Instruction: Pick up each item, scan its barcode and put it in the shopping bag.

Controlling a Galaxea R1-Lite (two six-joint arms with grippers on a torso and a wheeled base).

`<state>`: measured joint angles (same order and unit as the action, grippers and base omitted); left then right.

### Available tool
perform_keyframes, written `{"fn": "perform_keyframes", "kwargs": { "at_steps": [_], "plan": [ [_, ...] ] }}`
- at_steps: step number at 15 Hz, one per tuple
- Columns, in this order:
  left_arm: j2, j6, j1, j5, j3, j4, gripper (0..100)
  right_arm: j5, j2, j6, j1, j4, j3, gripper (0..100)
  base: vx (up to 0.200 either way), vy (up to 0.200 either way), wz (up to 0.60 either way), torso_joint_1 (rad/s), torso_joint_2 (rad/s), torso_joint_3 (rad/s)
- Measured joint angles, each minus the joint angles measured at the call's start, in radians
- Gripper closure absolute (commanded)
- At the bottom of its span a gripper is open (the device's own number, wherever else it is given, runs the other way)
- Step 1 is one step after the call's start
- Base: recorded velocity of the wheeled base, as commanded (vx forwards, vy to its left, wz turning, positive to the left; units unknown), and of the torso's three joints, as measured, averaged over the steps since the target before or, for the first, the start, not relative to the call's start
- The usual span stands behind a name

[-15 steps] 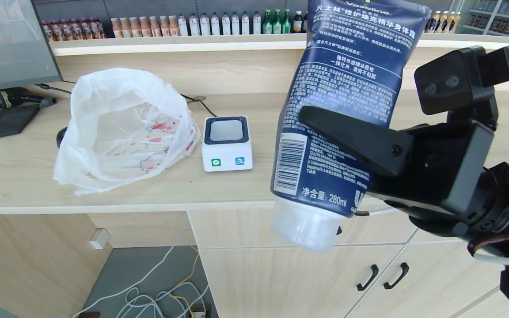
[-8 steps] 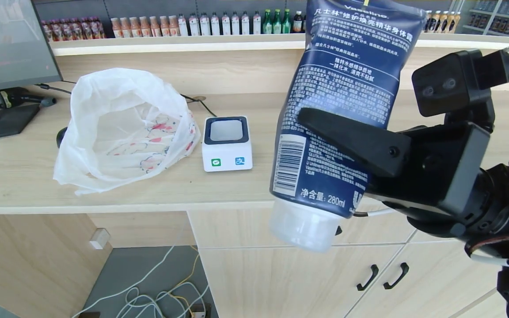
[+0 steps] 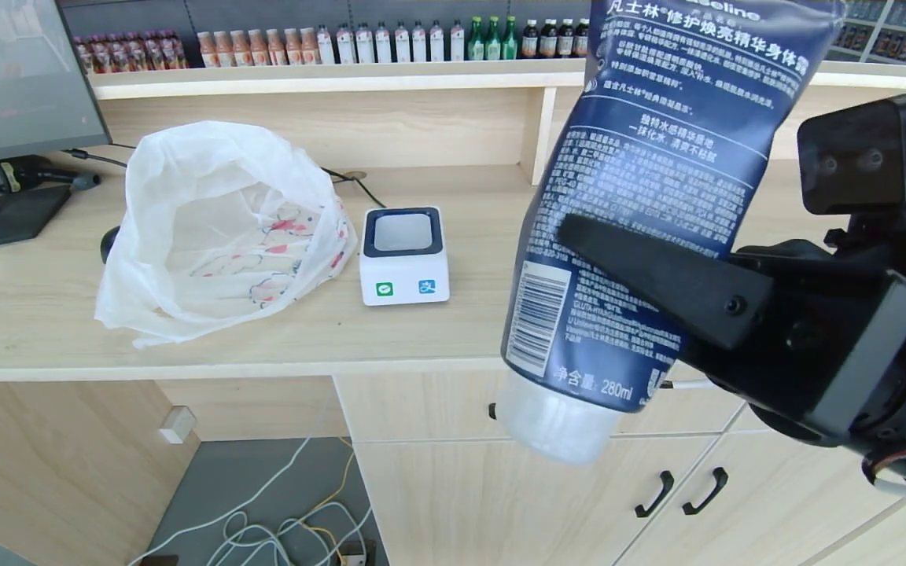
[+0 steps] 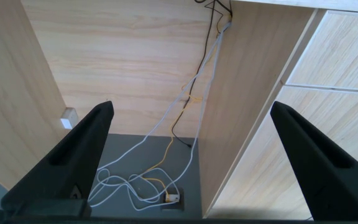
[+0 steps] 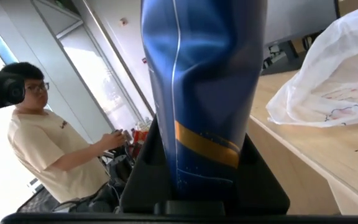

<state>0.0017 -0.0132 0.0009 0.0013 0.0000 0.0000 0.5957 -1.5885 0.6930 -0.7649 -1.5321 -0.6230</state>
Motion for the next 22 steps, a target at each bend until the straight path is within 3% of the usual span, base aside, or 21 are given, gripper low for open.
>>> {"fn": "perform_keyframes", "kwargs": {
  "at_steps": [5,8,15,22],
  "plan": [
    [0.000,0.000,0.000,0.000,0.000,0.000,0,-0.006,0.041,-0.202,0.030,-0.020,0.160,100,0.000,0.000,0.00,0.000,0.00,0.000],
    [0.000,0.000,0.000,0.000,0.000,0.000,0,-0.030,0.059,-0.390,0.051,-0.017,0.250,100,0.000,0.000,0.00,0.000,0.00,0.000],
    [0.000,0.000,0.000,0.000,0.000,0.000,0,-0.517,0.104,-0.743,0.058,-0.016,0.361,100,0.000,0.000,0.00,0.000,0.00,0.000],
    [0.000,-0.002,0.001,0.000,0.000,0.000,0,-0.833,0.131,-0.942,0.055,-0.017,0.339,100,0.000,0.000,0.00,0.000,0.00,0.000]
  ]
}}
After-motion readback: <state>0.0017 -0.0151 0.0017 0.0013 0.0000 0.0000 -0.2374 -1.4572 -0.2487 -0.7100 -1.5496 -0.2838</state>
